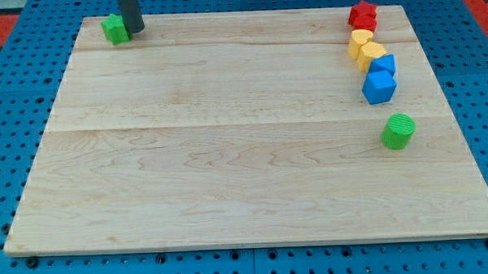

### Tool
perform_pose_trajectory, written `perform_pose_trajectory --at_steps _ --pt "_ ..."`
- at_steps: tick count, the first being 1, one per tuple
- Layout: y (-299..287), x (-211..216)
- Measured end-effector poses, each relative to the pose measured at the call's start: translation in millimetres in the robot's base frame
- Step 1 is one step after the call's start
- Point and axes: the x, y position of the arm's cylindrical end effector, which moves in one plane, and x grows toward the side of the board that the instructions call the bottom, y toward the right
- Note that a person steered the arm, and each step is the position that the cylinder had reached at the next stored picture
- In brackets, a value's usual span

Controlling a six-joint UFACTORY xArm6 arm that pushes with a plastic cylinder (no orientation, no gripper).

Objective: Move your arm to the blue cube

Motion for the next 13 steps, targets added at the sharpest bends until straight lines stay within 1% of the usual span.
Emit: perform_pose_trajectory --at_steps 2,3,4,5,6,7,8,9,10,11,13 --pt "0 5" --pt "3 55" --pt "10 90" --pt "10 90" --pt "10 120" --pt "18 188" --pt "54 225" --pt "106 234" --pt "127 207" --pt "134 165" --pt "203 56"
